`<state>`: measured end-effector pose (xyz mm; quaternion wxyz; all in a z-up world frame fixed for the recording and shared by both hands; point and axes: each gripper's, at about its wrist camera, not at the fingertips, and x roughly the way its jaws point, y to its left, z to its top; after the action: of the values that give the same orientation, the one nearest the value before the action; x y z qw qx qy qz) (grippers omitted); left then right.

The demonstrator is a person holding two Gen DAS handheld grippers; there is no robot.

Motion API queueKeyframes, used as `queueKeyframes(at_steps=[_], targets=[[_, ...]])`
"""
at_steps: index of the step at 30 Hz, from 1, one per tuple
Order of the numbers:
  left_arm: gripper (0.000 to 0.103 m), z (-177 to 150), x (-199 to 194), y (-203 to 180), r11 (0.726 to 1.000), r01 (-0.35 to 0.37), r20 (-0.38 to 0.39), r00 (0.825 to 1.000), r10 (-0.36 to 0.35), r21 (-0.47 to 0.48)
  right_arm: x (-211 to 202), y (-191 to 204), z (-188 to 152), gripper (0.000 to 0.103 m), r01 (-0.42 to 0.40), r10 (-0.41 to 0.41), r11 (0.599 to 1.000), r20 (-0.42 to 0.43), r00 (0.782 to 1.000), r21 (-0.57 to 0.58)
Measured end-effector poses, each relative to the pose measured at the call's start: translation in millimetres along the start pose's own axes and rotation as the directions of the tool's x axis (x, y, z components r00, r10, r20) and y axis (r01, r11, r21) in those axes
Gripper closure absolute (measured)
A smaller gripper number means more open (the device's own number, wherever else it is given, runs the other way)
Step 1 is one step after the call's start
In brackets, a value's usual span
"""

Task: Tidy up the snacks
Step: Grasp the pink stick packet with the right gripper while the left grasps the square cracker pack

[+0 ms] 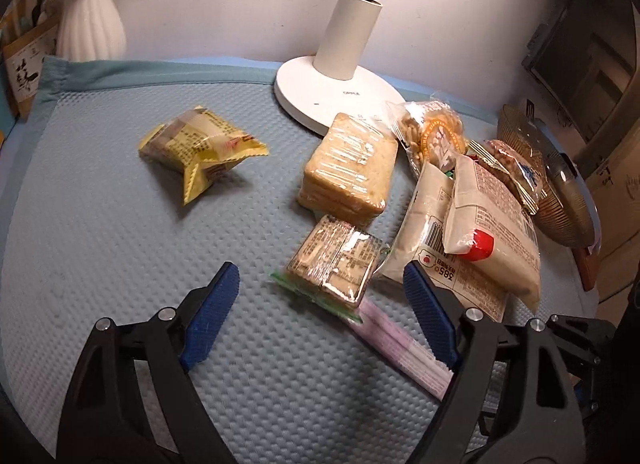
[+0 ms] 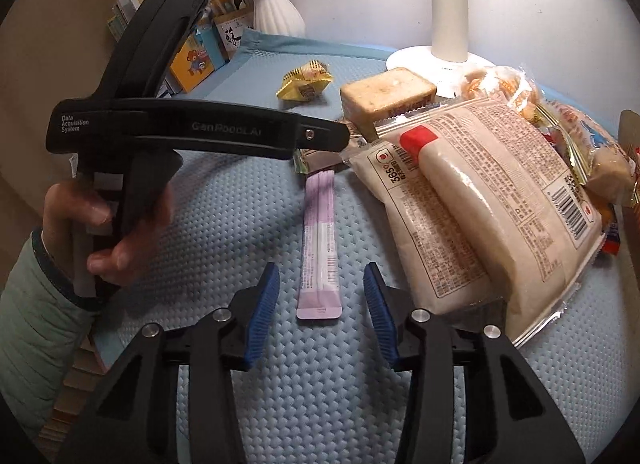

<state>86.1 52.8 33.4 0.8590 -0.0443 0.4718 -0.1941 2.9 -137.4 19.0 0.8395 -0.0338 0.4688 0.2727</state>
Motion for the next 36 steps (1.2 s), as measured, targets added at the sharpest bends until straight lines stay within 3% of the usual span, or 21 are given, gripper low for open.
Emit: queueKeyframes(at_steps=[8, 11, 13, 17, 18, 21, 24, 28, 36], targets=[[0.020, 6.5, 25.2, -0.7, 0.999, -0.012, -0.027, 1.000, 0.014, 0.048, 23.8, 14.3, 6.7, 0.060, 0.097, -0.098, 0.993, -0.007, 0.995, -0.069], [0.021, 7.8, 24.9, 0.9, 0.999, 0.004, -0.015, 1.000, -0.004, 0.031, 25.9, 20.8, 6.5, 0.069, 0.140, -0.140, 0.985, 0.005, 0.990, -0.102], [0.034, 7.2, 24.5, -2.0, 0.999, 0.003, -0.007, 1.000, -0.003, 0.044, 25.3, 23.1, 4.9, 0.081, 0.142, -0.142, 0.984, 0.009, 0.990, -0.108], [0.051, 2.6, 18.8, -8.8, 0.998, 0.014, -0.002, 1.000, -0.014, 0.054, 19.2, 27.7, -2.5, 0.082, 0.155, -0.155, 0.980, 0.005, 0.988, -0.122], [0.059, 0.8, 16.2, -10.1, 0.999, 0.006, 0.004, 1.000, -0.006, 0.052, 15.4, 28.8, -5.9, 0.082, 0.155, -0.156, 0.980, 0.005, 0.988, -0.122], [0.059, -7.6, 7.2, -10.6, 0.999, -0.040, 0.012, 0.999, 0.039, 0.028, 0.0, 28.9, -19.1, 0.082, 0.140, -0.141, 0.984, 0.002, 0.990, -0.113], [0.059, -25.4, -9.0, -10.2, 0.999, -0.033, 0.026, 0.999, 0.033, -0.011, -19.2, 25.4, -39.6, 0.082, 0.140, -0.141, 0.984, -0.003, 0.990, -0.107], [0.059, -55.9, -28.5, -21.9, 0.999, -0.028, 0.035, 0.999, 0.029, -0.028, -39.8, 14.4, -69.2, 0.082, 0.191, -0.194, 0.978, -0.021, 0.981, -0.087], [0.059, -97.2, -34.7, -60.1, 0.999, 0.015, 0.026, 1.000, -0.014, -0.040, -90.2, -35.7, -123.2, 0.082, 0.299, -0.295, 0.951, -0.048, 0.954, 0.079]])
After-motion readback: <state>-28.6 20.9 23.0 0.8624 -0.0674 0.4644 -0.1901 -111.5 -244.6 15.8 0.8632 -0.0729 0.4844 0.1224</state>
